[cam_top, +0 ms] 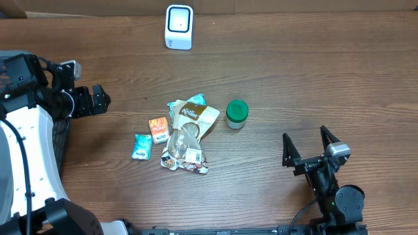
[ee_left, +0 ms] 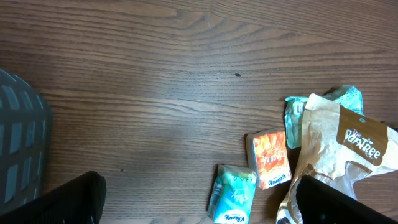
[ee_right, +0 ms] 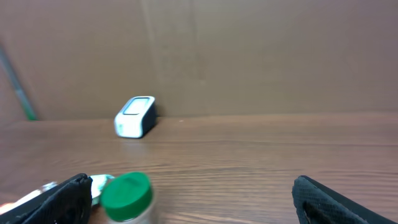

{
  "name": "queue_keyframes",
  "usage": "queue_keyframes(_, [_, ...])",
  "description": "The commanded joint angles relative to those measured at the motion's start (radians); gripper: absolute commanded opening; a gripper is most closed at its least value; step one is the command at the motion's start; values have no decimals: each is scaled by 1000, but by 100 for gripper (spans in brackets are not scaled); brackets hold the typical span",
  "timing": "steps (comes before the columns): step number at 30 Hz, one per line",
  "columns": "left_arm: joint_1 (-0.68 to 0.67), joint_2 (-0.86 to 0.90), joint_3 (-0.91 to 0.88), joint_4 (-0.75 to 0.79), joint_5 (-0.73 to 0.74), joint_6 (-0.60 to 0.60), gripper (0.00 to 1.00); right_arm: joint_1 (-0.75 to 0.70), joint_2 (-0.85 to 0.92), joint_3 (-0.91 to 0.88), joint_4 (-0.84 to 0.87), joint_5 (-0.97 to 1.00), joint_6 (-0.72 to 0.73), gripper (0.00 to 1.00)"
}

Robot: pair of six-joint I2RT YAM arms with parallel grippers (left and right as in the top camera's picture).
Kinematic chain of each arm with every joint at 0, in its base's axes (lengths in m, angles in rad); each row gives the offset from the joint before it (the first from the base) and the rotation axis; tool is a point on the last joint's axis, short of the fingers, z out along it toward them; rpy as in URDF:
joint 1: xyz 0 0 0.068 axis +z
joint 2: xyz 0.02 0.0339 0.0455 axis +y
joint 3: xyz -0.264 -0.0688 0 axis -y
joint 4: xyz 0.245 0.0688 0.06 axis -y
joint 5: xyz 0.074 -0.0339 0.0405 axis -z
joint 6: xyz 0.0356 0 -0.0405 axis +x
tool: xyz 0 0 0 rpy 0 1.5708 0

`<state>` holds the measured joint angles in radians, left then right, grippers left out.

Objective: Scan the item barcode
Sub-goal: 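Swing the right gripper up and over to the green-lidded jar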

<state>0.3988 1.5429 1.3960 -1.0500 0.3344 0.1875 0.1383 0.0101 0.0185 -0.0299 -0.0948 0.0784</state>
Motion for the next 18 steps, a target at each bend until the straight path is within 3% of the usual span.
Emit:
queue_keyframes(1, [-6,-3,20,3,22,22,100,3,5,40,-29,-110,4,100])
queue_keyframes(7, [-6,-3,20,3,22,22,100,3,173,287,-165,-206,4,100])
queue_keyframes(18, [-6,-3,20,3,22,22,100,3,834,962,-633,-378,4,100])
